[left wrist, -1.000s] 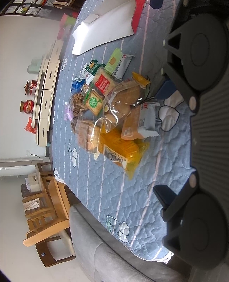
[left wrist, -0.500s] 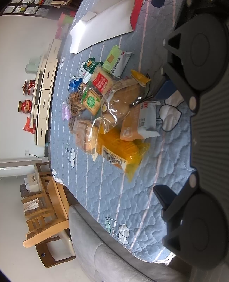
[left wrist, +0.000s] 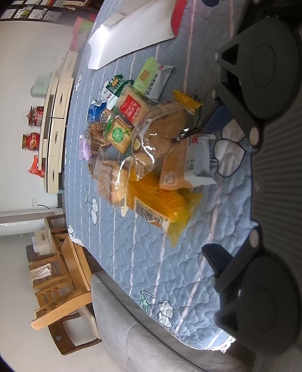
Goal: Organize snacks
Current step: 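Move both tools over the snack pile, then grasp the tan wafer box with the left tool while the right tool grasps the bread package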
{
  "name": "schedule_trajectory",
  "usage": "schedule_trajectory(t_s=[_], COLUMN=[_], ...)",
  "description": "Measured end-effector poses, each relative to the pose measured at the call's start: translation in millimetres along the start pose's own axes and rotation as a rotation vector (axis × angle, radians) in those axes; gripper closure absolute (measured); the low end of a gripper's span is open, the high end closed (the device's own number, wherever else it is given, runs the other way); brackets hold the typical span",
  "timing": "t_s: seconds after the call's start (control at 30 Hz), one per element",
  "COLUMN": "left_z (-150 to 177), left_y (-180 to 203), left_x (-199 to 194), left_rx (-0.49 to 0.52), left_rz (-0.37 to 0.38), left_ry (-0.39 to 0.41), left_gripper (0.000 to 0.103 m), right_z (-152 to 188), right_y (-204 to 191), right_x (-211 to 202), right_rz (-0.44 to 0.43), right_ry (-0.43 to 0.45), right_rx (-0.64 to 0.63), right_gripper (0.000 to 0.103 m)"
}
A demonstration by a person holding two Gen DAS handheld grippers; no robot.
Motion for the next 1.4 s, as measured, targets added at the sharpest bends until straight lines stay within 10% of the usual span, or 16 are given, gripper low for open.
schedule_trajectory(t_s=[0.23,0.53,1.03,1.3,1.4], left_z=[-2,5,13,15,14], left_y=[10,1,-43,-51,-53], left_x=[18,16,-28,-34,-36], left_rx=[0.047,0.016,-0.032,-0.069,-0.084], left_rz=[-0.01,0.097,0.107,0.1,0.099], left_ry=[0.009,0.005,0.045,0.063,0.074], left_gripper=[0.002,0.054,0.055,0.055,0.055], right_z=[-1,-15,-44,-36,-30], right_y=[-2,-3,-48,-75,-79], right_x=[1,12,100,142,143], right_rz=[0.012,-0.046,-0.315,-0.314,-0.264], right_ry=[0.003,0.015,-0.131,-0.209,-0.192], right_rx=[-0.02,-0.086,-0.295,-0.378,-0.402], right_gripper=[0.0,0.0,0.0,0.0,0.041])
Point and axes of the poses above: each gripper's, at about its wrist camera, not at the fingertips, and x roughly the way its jaws point, y to its right, z to its underside, the point moved 3 cm from there along x, roughly the way its jaws point, and after that the axes turned 10 degrees about y, right-handed, at the moved point
